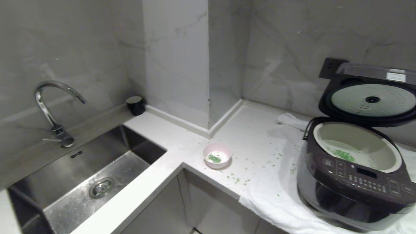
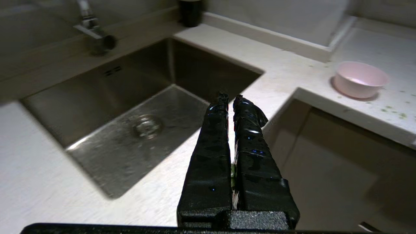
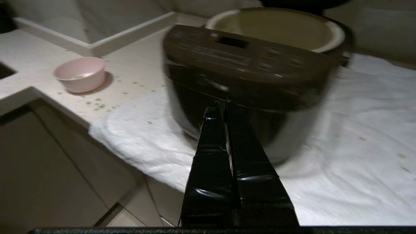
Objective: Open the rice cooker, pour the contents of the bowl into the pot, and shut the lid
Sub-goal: Pick up the bowl on the table
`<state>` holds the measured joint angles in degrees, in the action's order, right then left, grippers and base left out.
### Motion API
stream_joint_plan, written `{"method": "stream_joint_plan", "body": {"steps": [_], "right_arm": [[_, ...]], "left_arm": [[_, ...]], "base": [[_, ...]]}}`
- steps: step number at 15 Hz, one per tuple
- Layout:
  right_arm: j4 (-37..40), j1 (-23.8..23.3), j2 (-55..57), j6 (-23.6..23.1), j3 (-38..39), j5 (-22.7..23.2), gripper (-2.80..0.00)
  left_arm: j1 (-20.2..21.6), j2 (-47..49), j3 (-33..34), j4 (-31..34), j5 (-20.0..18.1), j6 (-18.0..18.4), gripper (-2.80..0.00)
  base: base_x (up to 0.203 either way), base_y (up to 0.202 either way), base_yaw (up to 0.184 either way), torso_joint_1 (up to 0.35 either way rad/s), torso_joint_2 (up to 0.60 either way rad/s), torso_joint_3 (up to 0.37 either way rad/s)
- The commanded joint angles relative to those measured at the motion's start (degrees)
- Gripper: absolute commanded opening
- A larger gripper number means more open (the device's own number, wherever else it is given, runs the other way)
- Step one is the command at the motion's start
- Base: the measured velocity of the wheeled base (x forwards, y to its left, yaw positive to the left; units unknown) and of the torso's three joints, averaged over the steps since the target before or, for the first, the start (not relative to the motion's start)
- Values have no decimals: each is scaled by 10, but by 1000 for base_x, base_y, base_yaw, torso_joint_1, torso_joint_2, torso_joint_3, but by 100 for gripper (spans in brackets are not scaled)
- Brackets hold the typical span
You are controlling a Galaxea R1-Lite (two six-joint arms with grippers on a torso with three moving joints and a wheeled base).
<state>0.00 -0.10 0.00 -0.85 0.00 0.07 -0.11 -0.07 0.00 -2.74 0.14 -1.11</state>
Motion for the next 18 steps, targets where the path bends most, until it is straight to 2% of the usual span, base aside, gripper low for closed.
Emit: {"method": "stream_joint_plan", "body": {"steps": [1,4,13,18], "right_arm": [[0,0,0,1,1,0,-280],[0,0,0,7,1,0,-280],[0,0,0,8,1,-1,-280],[0,0,0,7,1,-1,-280]], "left_arm": [[0,0,8,0,0,0,-280],[0,0,8,0,0,0,-280],[-1,0,7,0,0,0,-280],[-1,0,8,-1,0,0,-280]], "base": [[1,-10,178,2,2,-11],[-1,-4,134,3,0,2],[6,0,0,0,0,0],[183,0,1,1,5,2]]}}
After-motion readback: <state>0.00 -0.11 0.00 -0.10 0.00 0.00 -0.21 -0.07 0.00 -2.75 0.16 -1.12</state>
